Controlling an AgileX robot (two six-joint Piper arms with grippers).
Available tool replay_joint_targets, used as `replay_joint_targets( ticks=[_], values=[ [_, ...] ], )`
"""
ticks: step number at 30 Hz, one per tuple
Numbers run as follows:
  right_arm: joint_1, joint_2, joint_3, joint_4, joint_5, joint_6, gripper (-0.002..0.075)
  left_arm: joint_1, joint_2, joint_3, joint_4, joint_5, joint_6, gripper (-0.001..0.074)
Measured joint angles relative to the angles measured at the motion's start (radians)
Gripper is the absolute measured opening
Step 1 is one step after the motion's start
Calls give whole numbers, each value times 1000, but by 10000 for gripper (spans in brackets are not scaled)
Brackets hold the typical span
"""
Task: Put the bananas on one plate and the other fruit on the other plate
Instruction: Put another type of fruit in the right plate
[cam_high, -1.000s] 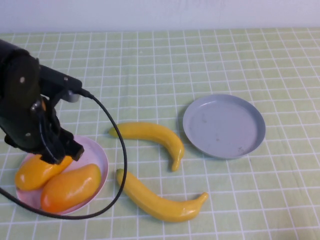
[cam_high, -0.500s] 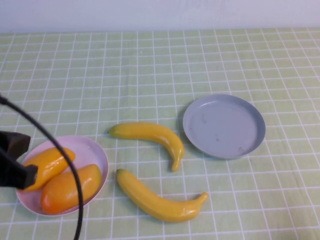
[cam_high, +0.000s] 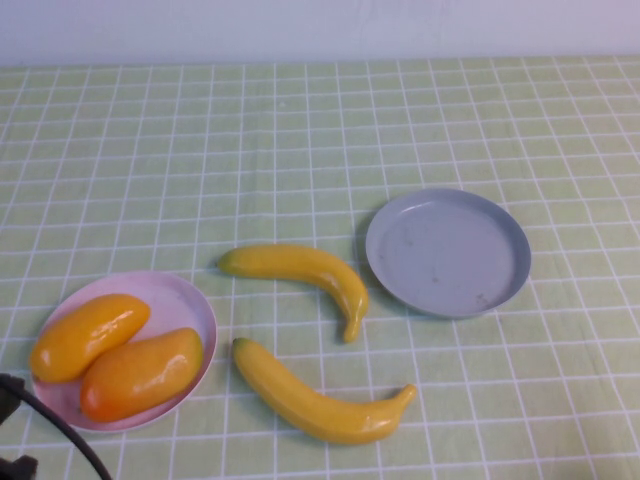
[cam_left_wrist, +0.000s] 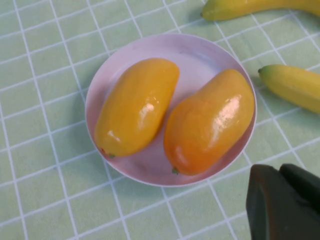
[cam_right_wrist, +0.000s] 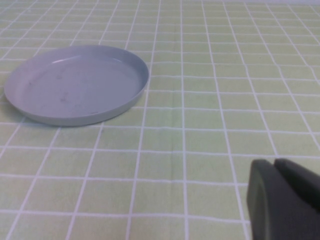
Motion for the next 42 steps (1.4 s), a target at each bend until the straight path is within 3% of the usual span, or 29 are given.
replay_joint_targets(
  ticks=[4, 10, 16, 20, 24, 34, 42],
  values=[
    [0, 0, 0, 0, 0, 0, -16, 0, -4, 23, 1, -77, -13, 4],
    [0, 0, 0, 0, 0, 0, -15, 47, -138, 197, -22, -463, 64, 4],
    [0, 0, 0, 0, 0, 0, -15, 243, -409, 457, -146, -814, 146, 4],
    [0, 0, 0, 0, 0, 0, -15, 346, -565, 608, -185, -921, 156, 4],
    [0, 0, 2, 2, 1, 0, -16, 364, -596, 656, -192, -889, 143, 4],
    [0, 0, 2, 6, 2, 0, -15, 332, -598, 659, -143, -521, 97, 4],
    [0, 0, 2, 10, 2, 0, -15, 332, -598, 659, -137, -499, 94, 4]
  ],
)
